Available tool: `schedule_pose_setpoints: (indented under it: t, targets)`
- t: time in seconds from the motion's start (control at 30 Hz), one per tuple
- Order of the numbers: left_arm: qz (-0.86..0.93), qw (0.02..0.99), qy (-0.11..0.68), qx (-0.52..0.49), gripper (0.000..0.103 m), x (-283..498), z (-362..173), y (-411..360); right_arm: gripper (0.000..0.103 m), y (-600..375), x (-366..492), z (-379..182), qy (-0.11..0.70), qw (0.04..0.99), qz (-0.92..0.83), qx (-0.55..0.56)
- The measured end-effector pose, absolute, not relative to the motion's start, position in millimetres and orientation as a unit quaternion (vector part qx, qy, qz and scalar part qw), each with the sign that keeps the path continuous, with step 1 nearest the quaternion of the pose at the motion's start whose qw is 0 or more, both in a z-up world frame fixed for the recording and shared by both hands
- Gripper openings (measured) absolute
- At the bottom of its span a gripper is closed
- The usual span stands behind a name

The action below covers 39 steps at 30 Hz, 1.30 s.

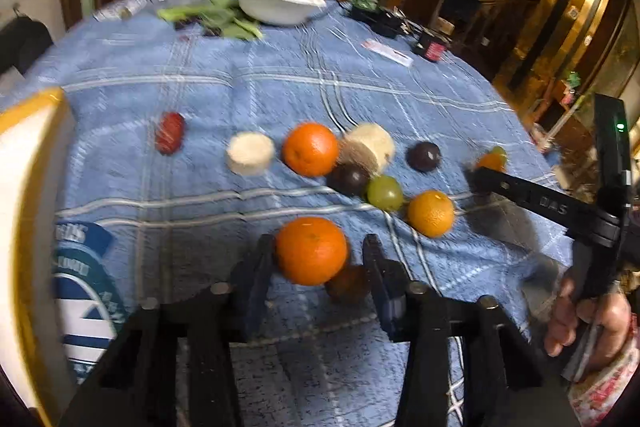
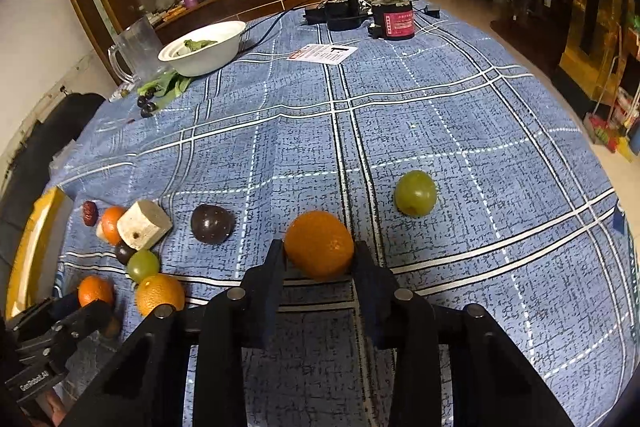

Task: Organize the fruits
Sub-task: 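Grasp an orange with the left tool while the right tool grasps another orange, then carry the oranges over the white tray and open both tools to drop them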

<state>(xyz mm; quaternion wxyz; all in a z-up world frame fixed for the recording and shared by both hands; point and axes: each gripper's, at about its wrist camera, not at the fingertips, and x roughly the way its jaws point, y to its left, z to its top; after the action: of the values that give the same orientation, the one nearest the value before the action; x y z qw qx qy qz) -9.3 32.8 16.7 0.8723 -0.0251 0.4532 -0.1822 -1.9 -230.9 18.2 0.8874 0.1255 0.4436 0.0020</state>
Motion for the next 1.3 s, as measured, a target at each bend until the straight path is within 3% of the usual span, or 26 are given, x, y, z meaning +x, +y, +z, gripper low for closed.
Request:
schedule_pose_setpoints:
  t: [0.37, 0.67, 0.93, 1.1, 1.17, 1.3]
  targets:
    - [-0.156, 0.896, 0.406, -0.093, 0.034, -54.7, 68.4, 105.3, 0.035, -181.7, -36.5, 70.3, 0.401, 0.907, 0.067, 0.106]
    - [-0.026, 0.91, 0.408, -0.074, 0.035, -47.8, 91.2, 239.3, 0.036, -21.6, -63.6, 107.4, 0.394, 0.88, 0.259, 0.062]
    - [0.041, 0.881, 0.455, -0.121, 0.035, -21.1, 49.0, 313.2, 0.036, 123.3, -63.3, 78.4, 0.436, 0.831, 0.345, 0.0]
    - [0.05, 0.869, 0.467, -0.152, 0.036, -19.2, 36.0, 326.3, 0.038, 161.8, -56.9, 46.2, 0.456, 0.825, 0.331, -0.045]
    - [0.062, 0.871, 0.464, -0.146, 0.046, -16.4, 36.8, 327.6, 0.038, 161.7, -53.4, 38.8, 0.468, 0.819, 0.328, -0.044]
    - [0.055, 0.868, 0.476, -0.129, 0.049, -10.9, 34.6, 322.6, 0.05, 155.5, -57.5, 46.0, 0.453, 0.829, 0.326, -0.045]
